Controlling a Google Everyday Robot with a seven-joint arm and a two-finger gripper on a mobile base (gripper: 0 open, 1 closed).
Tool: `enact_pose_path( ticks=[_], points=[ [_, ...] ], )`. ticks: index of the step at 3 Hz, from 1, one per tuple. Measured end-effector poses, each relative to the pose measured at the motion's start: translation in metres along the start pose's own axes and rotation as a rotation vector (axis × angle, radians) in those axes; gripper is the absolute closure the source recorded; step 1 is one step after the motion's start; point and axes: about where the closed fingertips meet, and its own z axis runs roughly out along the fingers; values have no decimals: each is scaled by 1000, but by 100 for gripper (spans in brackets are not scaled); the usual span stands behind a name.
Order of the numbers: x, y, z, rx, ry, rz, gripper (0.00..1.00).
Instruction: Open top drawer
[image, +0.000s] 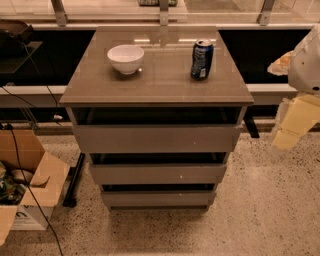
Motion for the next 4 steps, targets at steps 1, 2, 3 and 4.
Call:
enact_pose_path(
  ticks=[1,2,3,4],
  points=[
    [-1,0,25,-1,-58,46,0],
    [1,-3,62,-12,-86,71,0],
    [10,-7,111,-50,-90,86,0],
    [23,-13,156,-126,-81,112,0]
  ],
)
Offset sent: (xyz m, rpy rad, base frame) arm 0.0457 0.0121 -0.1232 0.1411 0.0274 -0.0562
